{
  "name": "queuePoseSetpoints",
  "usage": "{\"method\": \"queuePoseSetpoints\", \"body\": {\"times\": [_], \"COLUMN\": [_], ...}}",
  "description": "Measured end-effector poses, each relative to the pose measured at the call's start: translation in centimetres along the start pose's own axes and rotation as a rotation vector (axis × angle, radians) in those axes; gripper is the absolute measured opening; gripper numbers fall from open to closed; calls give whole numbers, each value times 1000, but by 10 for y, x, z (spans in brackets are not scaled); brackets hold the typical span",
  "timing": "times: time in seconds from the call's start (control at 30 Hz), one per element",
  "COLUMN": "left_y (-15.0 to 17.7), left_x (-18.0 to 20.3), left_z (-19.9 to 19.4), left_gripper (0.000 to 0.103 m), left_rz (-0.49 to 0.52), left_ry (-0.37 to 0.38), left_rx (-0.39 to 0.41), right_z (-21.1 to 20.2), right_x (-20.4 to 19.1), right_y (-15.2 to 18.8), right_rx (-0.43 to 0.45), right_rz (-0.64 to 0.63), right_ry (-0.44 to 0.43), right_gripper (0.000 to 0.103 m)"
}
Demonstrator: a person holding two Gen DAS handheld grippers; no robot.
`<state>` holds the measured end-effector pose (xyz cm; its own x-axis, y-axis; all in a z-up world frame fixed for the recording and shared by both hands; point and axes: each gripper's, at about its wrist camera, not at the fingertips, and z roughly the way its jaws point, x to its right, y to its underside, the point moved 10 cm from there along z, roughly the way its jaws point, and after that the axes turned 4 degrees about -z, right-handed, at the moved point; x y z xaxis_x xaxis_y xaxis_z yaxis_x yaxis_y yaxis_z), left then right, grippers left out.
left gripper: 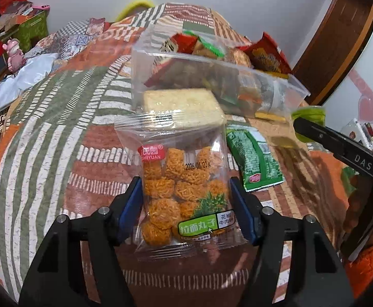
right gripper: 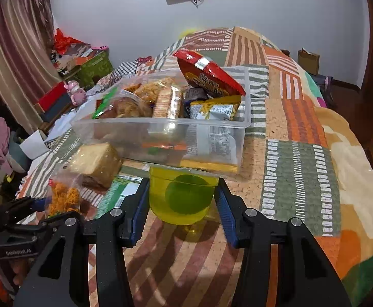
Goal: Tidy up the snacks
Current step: 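Lift both held items and carry them over the clear plastic box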
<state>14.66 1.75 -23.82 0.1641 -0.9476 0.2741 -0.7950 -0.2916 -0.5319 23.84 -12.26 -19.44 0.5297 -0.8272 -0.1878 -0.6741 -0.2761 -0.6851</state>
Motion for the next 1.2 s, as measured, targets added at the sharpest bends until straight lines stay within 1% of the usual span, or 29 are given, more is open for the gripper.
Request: {"method": "queuePoseSetpoints", "body": {"times": [0.13, 0.3, 0.47, 0.6, 0.73, 0.97, 1.2], "left_y": [-13, -37, -67, -93, -122, -160, -168], "left_x": [-3, 0, 6, 10, 11, 10, 5], "left_z": [-15, -34, -47, -50, -46, -20, 21], "left_gripper": [63, 63, 63, 63, 63, 63, 63], "left_rz": [9, 21, 38, 38, 41, 51, 57], "left_ry": [-13, 2, 13, 25, 20, 1, -17], "left_rx": [49, 112, 171, 203, 233, 232, 167], "right_z": [-8, -15, -15, -11, -7, 10, 41], "right_x": [-3, -8, -9, -9, -10, -11, -10], "right_y": [-10, -24, -36, -48, -61, -82, -84], "right_rx": [30, 72, 94, 110, 126, 132, 82], "right_rz": [-9, -18, -22, -22, -25, -43, -57], "right_ry": [-4, -7, -9, -10, -11, -7, -3], "right_gripper": [46, 46, 46, 46, 46, 46, 46]}}
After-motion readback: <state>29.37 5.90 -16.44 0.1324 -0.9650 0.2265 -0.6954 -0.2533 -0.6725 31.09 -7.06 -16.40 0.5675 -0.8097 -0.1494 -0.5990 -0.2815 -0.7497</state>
